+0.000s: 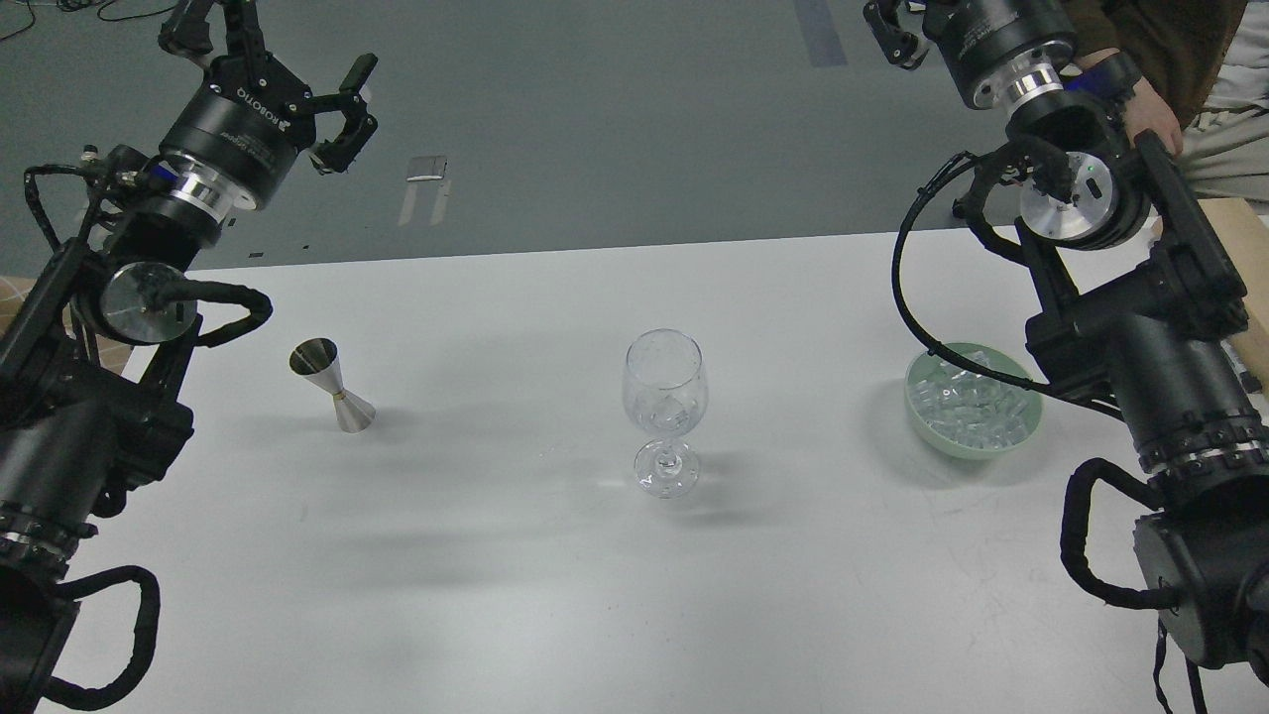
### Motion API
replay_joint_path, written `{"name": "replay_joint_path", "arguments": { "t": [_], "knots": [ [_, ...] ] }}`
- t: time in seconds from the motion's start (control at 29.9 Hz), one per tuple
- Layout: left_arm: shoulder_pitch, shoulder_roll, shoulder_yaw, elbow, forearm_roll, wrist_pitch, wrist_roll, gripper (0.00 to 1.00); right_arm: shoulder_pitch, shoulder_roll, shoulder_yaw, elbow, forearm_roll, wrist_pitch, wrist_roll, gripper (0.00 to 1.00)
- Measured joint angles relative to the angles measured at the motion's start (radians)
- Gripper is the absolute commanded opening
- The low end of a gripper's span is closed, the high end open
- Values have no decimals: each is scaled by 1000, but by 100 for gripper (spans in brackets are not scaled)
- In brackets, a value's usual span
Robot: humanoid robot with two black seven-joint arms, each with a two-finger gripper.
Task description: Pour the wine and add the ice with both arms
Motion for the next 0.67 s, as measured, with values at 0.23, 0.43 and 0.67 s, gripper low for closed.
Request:
{"name": "replay_joint_path", "arguments": {
  "t": [0.23,0.43,0.67],
  "knots": [
    [1,-11,0,0,0,0,-1,98,-7,-42,-18,-7,14,92,-72,97],
    [1,-17,0,1,0,0,-1,98,-10,-45,-19,-7,12,102,-63,100],
    [1,-17,0,2,-6,0,-1,98,-20,-42,-19,-8,9,98,-55,100]
  ]
}}
